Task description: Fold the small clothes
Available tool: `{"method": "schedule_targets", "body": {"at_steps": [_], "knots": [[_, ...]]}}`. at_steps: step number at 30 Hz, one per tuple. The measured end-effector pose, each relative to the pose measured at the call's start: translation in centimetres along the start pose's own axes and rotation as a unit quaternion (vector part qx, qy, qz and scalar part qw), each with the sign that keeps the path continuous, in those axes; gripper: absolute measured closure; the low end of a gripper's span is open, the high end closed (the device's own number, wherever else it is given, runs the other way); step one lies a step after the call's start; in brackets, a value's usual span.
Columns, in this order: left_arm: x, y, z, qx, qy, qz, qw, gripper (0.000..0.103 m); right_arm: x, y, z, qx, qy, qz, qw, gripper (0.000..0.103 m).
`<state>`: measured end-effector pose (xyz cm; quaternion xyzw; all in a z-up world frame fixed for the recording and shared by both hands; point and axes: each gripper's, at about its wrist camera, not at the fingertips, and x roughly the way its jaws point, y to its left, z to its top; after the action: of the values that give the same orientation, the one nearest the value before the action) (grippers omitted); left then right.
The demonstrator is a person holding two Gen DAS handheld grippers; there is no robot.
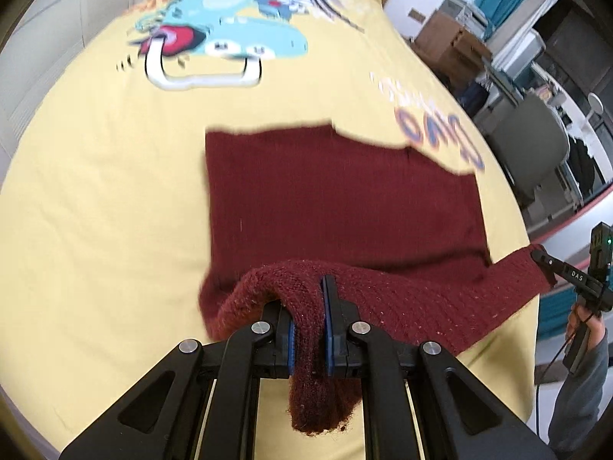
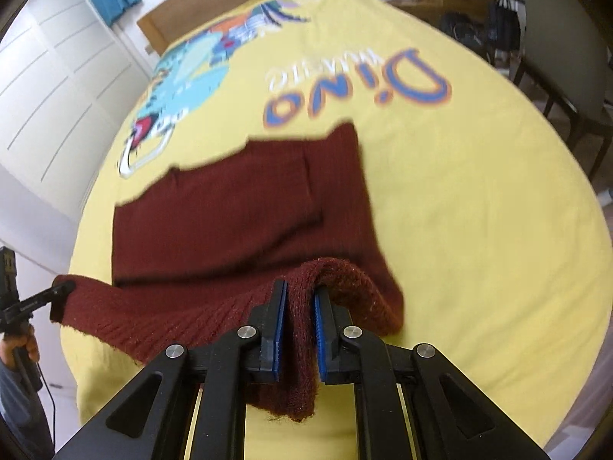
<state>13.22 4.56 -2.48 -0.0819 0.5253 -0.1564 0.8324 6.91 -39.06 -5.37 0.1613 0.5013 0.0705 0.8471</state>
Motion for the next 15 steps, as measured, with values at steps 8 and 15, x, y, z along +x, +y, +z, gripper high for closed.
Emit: {"method": "schedule_targets", "body": {"at_steps": [8, 15], "knots": [[-0.2, 1.1, 6.0, 0.006, -0.029, 0.028, 0.9992, 0.094, 1.1, 1.8, 7.2, -0.008, -0.044, -0.013, 0.999, 0.091], [5.9, 3.5, 8.3, -0.02, 0.0, 0.061, 0.9979, 0.094, 6.6, 1.7, 10.3, 0.006, -0.005, -0.021, 1.0, 0.091]]}}
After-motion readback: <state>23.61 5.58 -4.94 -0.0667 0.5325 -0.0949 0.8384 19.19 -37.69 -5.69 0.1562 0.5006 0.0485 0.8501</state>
